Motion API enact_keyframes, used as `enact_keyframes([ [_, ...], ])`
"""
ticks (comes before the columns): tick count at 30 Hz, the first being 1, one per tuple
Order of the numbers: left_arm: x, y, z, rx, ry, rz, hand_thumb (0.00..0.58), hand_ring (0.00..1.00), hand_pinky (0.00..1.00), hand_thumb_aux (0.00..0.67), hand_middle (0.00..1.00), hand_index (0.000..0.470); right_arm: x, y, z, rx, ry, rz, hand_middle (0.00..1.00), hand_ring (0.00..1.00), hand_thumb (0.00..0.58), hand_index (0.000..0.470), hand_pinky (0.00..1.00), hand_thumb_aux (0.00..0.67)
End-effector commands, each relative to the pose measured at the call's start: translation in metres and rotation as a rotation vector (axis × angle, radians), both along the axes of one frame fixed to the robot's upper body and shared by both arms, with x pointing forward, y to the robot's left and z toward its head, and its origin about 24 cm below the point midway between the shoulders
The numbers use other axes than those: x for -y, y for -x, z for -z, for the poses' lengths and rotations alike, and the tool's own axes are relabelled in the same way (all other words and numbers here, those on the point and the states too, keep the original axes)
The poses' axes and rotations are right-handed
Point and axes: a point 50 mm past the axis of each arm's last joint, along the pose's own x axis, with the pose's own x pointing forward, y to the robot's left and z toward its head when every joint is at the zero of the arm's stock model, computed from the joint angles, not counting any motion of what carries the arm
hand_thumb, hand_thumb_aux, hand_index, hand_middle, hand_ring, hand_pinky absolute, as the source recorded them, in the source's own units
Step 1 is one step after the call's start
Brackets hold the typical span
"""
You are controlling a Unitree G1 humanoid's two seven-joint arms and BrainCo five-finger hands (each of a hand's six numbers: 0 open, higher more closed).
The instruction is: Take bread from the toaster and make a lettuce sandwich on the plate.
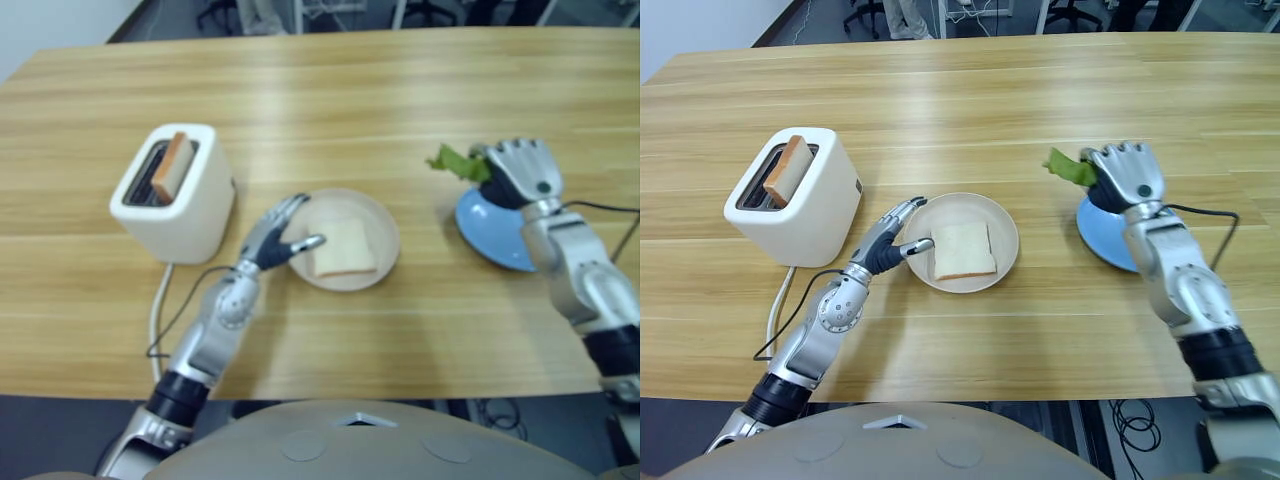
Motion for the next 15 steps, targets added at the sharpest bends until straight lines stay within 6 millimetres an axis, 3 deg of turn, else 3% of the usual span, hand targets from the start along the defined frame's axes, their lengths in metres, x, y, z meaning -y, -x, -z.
enact_keyframes([
  [1, -0.008, -0.005, 0.003, -0.037, 0.083, -0.043, 0.000, 0.00, 0.00, 0.000, 0.00, 0.000, -0.034, -0.007, 0.018, -0.058, -0.009, -0.098, 1.00, 1.00, 0.580, 0.460, 1.00, 0.670],
  [7, -0.028, -0.012, 0.004, -0.122, 0.388, -0.156, 0.000, 0.00, 0.00, 0.000, 0.00, 0.000, -0.080, -0.022, 0.048, -0.124, -0.015, -0.209, 1.00, 1.00, 0.580, 0.460, 1.00, 0.670],
  [10, -0.035, -0.016, 0.008, -0.160, 0.458, -0.184, 0.000, 0.00, 0.00, 0.000, 0.00, 0.000, -0.098, -0.020, 0.069, -0.184, 0.000, -0.262, 1.00, 1.00, 0.580, 0.460, 1.00, 0.670],
  [15, -0.035, -0.017, 0.011, -0.177, 0.468, -0.182, 0.000, 0.00, 0.00, 0.000, 0.00, 0.000, -0.104, -0.010, 0.090, -0.247, 0.028, -0.297, 1.00, 1.00, 0.580, 0.460, 1.00, 0.670],
])
